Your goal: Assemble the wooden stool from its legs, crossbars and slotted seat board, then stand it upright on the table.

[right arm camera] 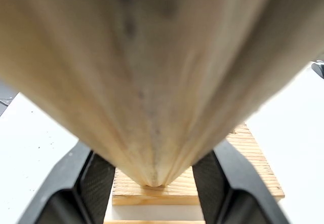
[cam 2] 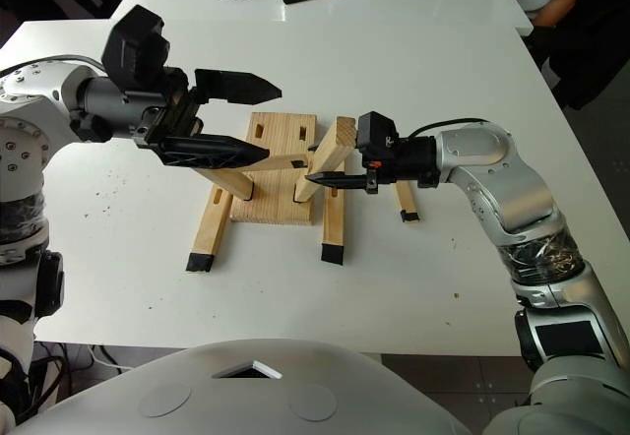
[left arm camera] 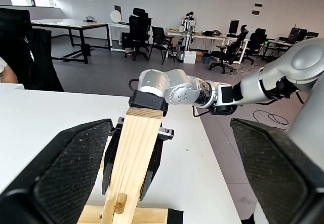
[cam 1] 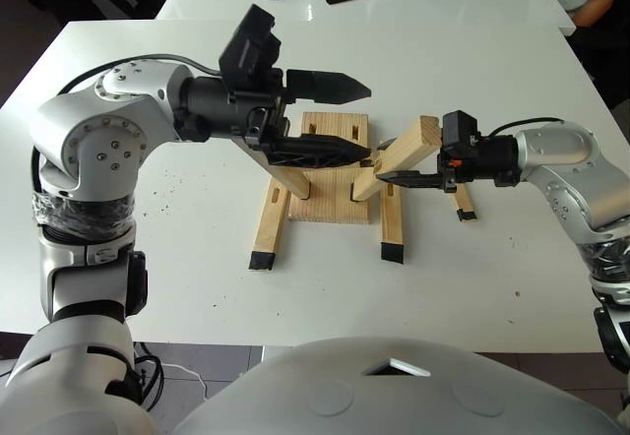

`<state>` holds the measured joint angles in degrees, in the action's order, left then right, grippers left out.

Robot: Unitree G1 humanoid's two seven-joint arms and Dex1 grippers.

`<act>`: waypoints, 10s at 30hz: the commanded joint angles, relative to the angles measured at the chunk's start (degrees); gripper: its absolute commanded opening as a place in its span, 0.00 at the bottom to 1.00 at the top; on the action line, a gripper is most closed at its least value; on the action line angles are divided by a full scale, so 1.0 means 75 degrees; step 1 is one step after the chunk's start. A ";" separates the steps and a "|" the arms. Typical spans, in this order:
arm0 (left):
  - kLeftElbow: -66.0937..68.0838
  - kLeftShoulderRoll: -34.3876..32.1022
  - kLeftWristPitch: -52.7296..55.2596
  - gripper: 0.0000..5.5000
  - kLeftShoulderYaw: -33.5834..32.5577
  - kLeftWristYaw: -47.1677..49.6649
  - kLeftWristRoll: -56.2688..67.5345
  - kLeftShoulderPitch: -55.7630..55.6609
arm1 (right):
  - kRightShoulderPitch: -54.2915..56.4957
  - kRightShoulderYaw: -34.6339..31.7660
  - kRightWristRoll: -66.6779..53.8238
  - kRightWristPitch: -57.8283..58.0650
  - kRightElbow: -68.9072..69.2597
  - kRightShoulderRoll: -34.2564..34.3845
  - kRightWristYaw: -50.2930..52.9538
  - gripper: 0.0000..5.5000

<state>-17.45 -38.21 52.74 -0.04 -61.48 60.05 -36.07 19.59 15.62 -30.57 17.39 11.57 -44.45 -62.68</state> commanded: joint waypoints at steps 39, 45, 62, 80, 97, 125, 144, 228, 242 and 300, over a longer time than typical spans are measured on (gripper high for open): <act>0.2982 0.0815 -0.2780 0.79 0.1384 -0.1405 -0.4505 -0.0472 | -0.1042 -0.0100 -0.0454 0.1419 0.1228 -0.1576 -0.0903 0.37; 0.2509 0.0821 -0.2644 0.79 0.1487 -0.1354 -0.4561 -0.0123 | -0.1041 -0.0055 -0.0420 0.1466 0.1280 -0.1479 -0.0809 0.37; 0.1616 0.0704 -0.1032 0.79 0.1518 -0.2065 -0.3099 -0.0509 | -0.0936 0.0155 -0.0270 0.1428 0.1230 -0.1460 -0.0785 0.37; 0.2315 0.0804 -0.2129 0.79 0.2863 -0.2382 -0.4449 -0.0138 | -0.1042 0.0320 -0.0086 0.1285 0.1291 -0.1393 -0.0620 0.37; 0.3210 0.1005 -0.1777 0.79 0.3514 -0.2083 -0.4848 0.0334 | -0.1117 0.0458 0.0103 0.1101 0.1298 -0.1417 -0.0551 0.37; 0.2858 0.1079 -0.0761 0.79 0.2609 -0.1333 -0.3923 0.0509 | -0.0939 0.0436 0.0110 0.1001 0.1215 -0.1424 -0.0666 0.37; 0.1815 0.0660 -0.0699 0.79 0.2438 -0.1322 -0.3310 0.0799 | -0.1106 0.0486 0.0206 0.0971 0.1281 -0.1439 -0.0630 0.37; -0.1443 -0.0689 -0.2150 0.79 0.1155 -0.0981 -0.3326 0.2316 | -0.1519 0.0476 0.0415 0.1086 0.1973 -0.1451 -0.0186 0.37; -0.0846 0.0028 -0.2041 0.79 0.1037 -0.0272 -0.3944 0.2182 | -0.1333 -0.0208 0.0119 0.1185 0.1348 -0.1064 0.0866 0.37; 0.1549 -0.1097 -0.5324 0.79 0.1151 -0.1015 -0.6069 0.3208 | -0.3734 -0.1208 0.2291 0.0899 0.2214 -0.1237 0.0819 0.57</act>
<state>-5.63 -44.96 14.19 8.10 -69.90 16.73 -14.55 -4.31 8.74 -13.54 24.49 25.61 -49.49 -54.41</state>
